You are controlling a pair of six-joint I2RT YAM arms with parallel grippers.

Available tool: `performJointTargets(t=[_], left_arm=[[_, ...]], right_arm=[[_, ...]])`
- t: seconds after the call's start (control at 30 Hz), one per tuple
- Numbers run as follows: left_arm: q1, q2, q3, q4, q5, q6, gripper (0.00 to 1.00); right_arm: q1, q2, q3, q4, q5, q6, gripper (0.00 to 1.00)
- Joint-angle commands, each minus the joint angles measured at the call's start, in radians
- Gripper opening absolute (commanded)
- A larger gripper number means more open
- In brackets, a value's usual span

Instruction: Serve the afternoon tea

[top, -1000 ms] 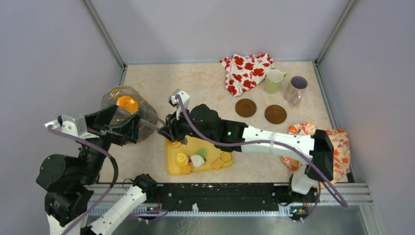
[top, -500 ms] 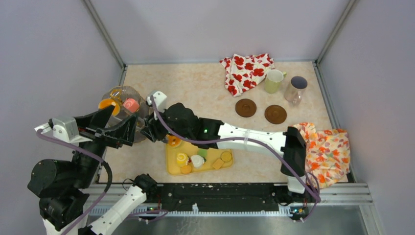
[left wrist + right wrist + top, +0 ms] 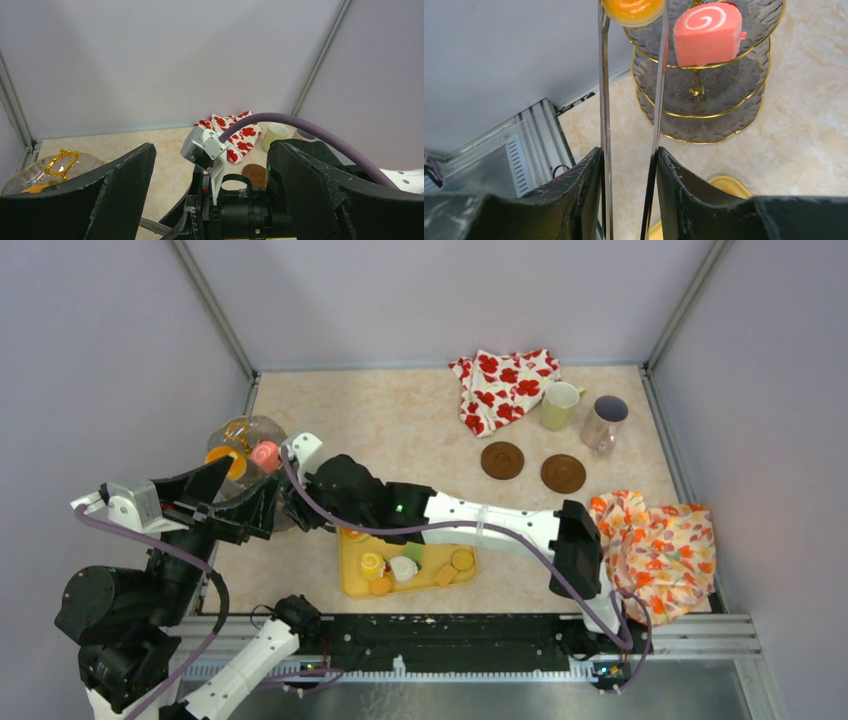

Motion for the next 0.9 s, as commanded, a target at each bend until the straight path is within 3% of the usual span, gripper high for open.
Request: performJointTargets(t=[0.0,0.87], left_arm=[[0.003,0.0,0.015,0.016,0.013,0.011,0.99],[0.003,0.004,0.014,0.023,0.024,-0.003,0.99]], right_arm=[[0.014,0.013,0.073,0.014,0.056,-0.038,0.4],[0.015,-0.026,0.08,0.005,0.058,-0.052,0.51]])
